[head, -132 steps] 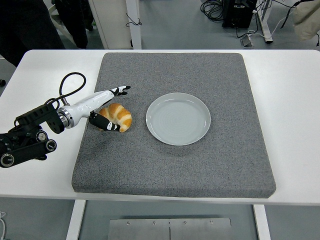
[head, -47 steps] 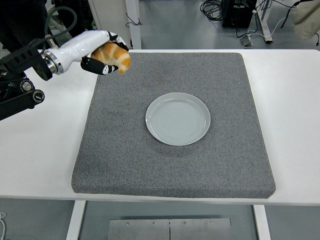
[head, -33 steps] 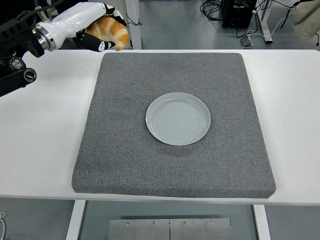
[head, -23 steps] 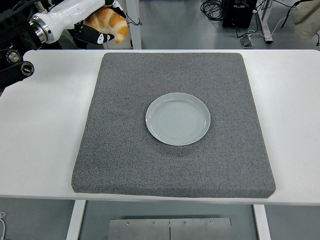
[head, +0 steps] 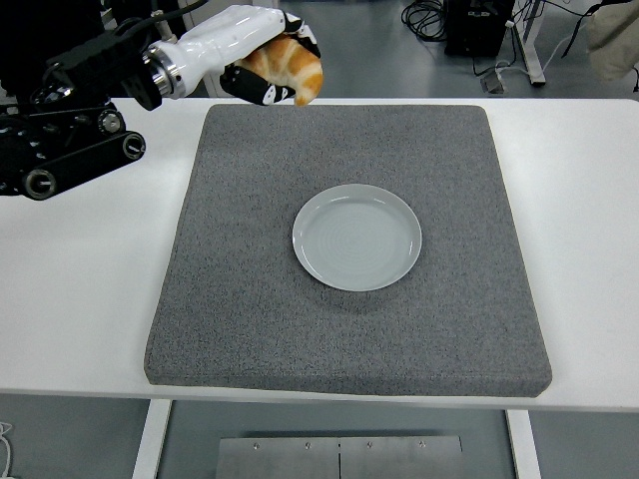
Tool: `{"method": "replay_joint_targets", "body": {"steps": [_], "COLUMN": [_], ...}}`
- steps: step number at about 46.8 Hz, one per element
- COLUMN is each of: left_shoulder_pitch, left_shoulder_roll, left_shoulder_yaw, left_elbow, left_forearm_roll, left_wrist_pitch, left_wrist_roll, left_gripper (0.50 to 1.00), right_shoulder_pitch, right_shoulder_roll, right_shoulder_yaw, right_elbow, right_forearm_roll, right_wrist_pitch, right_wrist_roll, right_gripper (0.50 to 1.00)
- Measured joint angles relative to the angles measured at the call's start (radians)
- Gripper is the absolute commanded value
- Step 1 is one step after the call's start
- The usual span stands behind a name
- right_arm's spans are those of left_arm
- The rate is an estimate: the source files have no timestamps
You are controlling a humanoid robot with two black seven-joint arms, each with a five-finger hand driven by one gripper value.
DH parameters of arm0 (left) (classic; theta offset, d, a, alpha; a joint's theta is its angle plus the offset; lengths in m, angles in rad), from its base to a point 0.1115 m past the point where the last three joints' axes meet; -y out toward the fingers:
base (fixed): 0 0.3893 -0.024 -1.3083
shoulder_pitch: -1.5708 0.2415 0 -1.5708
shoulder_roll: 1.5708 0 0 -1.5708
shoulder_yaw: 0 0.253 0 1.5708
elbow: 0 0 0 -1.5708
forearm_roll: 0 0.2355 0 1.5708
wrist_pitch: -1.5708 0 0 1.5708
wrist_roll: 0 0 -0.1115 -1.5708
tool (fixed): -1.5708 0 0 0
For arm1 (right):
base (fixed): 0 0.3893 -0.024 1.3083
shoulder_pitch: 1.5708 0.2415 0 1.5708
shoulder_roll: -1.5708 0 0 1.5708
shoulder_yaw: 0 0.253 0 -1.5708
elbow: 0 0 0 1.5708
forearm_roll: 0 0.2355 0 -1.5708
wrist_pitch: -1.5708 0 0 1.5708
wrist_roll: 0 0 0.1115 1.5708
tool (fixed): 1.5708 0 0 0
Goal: Place the bread on the plate
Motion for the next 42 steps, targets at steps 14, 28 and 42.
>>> {"method": "replay_joint_targets", "body": {"steps": [14,28,42], "left_shoulder_pitch": [0.024,0.095,0.210], "left_shoulder_roll": [-0.164,-0.222,-0.228], "left_shoulder_yaw": [0.000,0.002,0.002], "left_elbow": [0.036,0.036,0.036], "left_forearm_roll": [-0.001,0.008,0.098], "left_wrist_pitch": [0.011,0.030,0.032], "left_wrist_roll": [-0.007,-0.049,-0.077], "left_gripper": [0.500,0.500,0.500], "right_shoulder_pitch": [0.000,0.000,0.000], "right_shoulder_roll": [0.000,0.000,0.000], "right_shoulder_yaw": [0.000,0.000,0.000], "right_elbow": [0.000,0.000,0.000], "right_forearm_roll": [0.000,0.000,0.000], "right_wrist_pitch": [0.000,0.000,0.000], "right_wrist_roll": [0.000,0.000,0.000], "right_gripper": [1.000,1.000,1.000]}}
